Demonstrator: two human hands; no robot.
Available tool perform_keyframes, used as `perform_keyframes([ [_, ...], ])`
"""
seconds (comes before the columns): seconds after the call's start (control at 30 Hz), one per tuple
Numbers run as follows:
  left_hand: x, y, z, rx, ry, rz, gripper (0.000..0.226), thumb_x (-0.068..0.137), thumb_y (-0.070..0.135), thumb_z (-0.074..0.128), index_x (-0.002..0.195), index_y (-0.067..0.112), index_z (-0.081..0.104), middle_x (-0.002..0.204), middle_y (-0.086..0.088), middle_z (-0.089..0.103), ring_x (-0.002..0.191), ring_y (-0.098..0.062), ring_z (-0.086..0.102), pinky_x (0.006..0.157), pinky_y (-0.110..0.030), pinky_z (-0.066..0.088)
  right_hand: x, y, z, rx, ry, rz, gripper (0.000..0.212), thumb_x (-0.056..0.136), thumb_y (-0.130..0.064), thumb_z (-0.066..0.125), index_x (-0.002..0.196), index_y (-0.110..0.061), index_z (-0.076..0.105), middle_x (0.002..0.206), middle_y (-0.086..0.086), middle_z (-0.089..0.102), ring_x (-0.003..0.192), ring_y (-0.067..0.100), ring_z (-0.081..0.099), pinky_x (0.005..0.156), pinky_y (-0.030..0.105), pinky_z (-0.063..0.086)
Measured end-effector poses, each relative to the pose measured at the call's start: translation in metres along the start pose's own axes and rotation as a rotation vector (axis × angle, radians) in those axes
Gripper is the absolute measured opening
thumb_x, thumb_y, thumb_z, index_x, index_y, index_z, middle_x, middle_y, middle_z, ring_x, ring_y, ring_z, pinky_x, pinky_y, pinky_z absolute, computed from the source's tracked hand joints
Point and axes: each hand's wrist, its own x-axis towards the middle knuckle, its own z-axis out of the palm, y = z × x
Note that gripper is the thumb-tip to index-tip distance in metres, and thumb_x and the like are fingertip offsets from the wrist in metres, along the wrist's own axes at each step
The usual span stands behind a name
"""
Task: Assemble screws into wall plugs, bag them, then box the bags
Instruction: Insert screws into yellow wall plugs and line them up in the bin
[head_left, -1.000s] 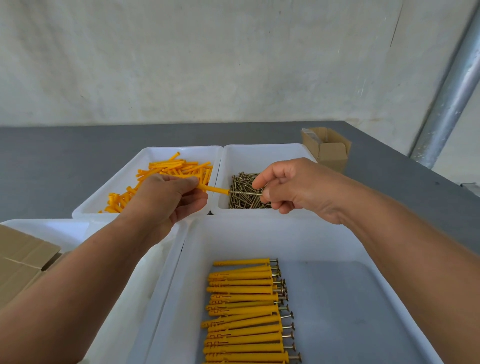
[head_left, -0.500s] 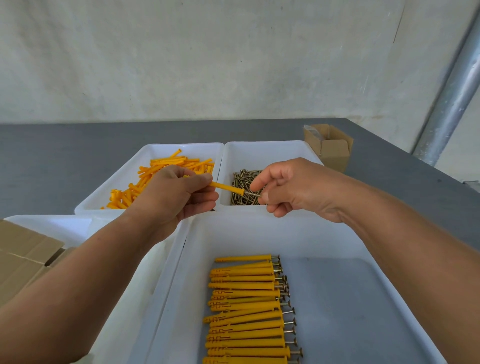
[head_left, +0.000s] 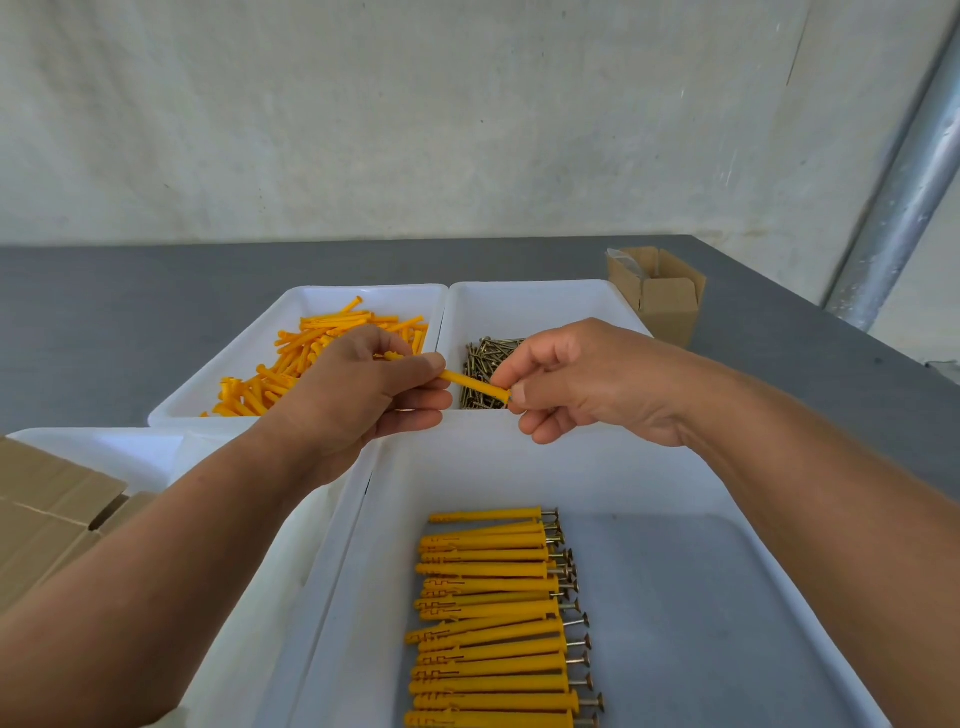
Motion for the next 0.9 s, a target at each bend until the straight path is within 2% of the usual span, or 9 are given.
perform_keyframes([
  [0.1, -0.001, 0.0, 0.001, 0.007, -0.028, 0.01, 0.016, 0.088, 0.011, 0.066, 0.09, 0.011, 0.051, 0.078, -0.012, 0.074, 0.068, -0.018, 0.072, 0.057, -0.027, 0.058, 0.0, 0.0, 0.001, 0.003, -0.011, -0.005, 0.012, 0.089, -0.013, 0.07, 0.1, -0.014, 0.073, 0.08, 0.002, 0.073, 0.071, 0.012, 0.072, 0.064, 0.022, 0.057],
  [0.23, -0.001, 0.0, 0.002, 0.052, -0.063, 0.029, 0.019, 0.084, 0.014, 0.069, 0.088, 0.012, 0.051, 0.078, -0.01, 0.073, 0.07, -0.019, 0.072, 0.06, -0.028, 0.059, -0.001, 0.0, 0.002, -0.033, -0.038, 0.005, 0.008, 0.088, -0.011, 0.071, 0.096, -0.014, 0.073, 0.072, -0.001, 0.073, 0.068, 0.013, 0.072, 0.062, 0.023, 0.057],
  [0.37, -0.002, 0.002, 0.001, 0.072, -0.052, 0.069, 0.03, 0.068, 0.034, 0.072, 0.083, 0.012, 0.058, 0.08, -0.007, 0.074, 0.071, -0.018, 0.072, 0.061, -0.027, 0.058, -0.004, -0.001, 0.002, -0.105, -0.094, 0.02, 0.008, 0.088, -0.009, 0.07, 0.096, -0.012, 0.072, 0.074, 0.002, 0.073, 0.07, 0.016, 0.073, 0.062, 0.025, 0.058],
  [0.5, 0.004, 0.0, -0.005, 0.056, 0.074, 0.084, 0.017, 0.086, 0.027, 0.069, 0.079, 0.014, 0.06, 0.077, -0.006, 0.072, 0.071, -0.018, 0.071, 0.062, -0.029, 0.058, -0.01, -0.005, 0.008, -0.298, -0.209, 0.058, 0.009, 0.09, -0.01, 0.068, 0.097, -0.014, 0.071, 0.084, 0.005, 0.075, 0.074, 0.017, 0.074, 0.066, 0.025, 0.06],
  [0.6, 0.01, -0.005, -0.01, 0.111, 0.165, 0.098, 0.018, 0.088, 0.026, 0.068, 0.077, 0.014, 0.06, 0.074, -0.004, 0.071, 0.067, -0.015, 0.069, 0.062, -0.029, 0.057, -0.013, -0.009, 0.016, -0.564, -0.26, 0.103, 0.012, 0.092, -0.014, 0.064, 0.102, -0.018, 0.07, 0.089, 0.005, 0.076, 0.074, 0.012, 0.074, 0.067, 0.021, 0.059],
  [0.73, 0.017, -0.013, -0.019, 0.316, 0.293, 0.166, 0.018, 0.088, 0.025, 0.068, 0.08, 0.01, 0.061, 0.075, -0.006, 0.071, 0.074, -0.025, 0.068, 0.073, -0.039, 0.058, -0.016, -0.012, 0.028, -0.847, -0.281, 0.146, 0.02, 0.095, -0.014, 0.057, 0.109, -0.016, 0.071, 0.088, 0.002, 0.075, 0.07, 0.01, 0.072, 0.05, 0.01, 0.047],
  [0.8, 0.019, -0.017, -0.022, 0.526, 0.369, 0.199, 0.019, 0.088, 0.031, 0.066, 0.081, 0.013, 0.063, 0.076, -0.004, 0.071, 0.078, -0.025, 0.067, 0.074, -0.039, 0.054, -0.017, -0.009, 0.033, -0.98, -0.233, 0.085, 0.019, 0.094, -0.016, 0.057, 0.108, -0.014, 0.07, 0.083, -0.002, 0.07, 0.08, 0.015, 0.072, 0.057, 0.015, 0.049],
  [0.9, 0.019, -0.021, -0.024, 0.828, 0.438, 0.25, 0.019, 0.089, 0.038, 0.062, 0.08, 0.022, 0.061, 0.072, 0.006, 0.062, 0.07, -0.009, 0.056, 0.057, -0.027, 0.04, -0.015, -0.004, 0.039, -1.058, -0.192, 0.053, 0.014, 0.093, -0.016, 0.057, 0.101, -0.013, 0.067, 0.081, -0.002, 0.059, 0.09, 0.02, 0.069, 0.068, 0.026, 0.05],
])
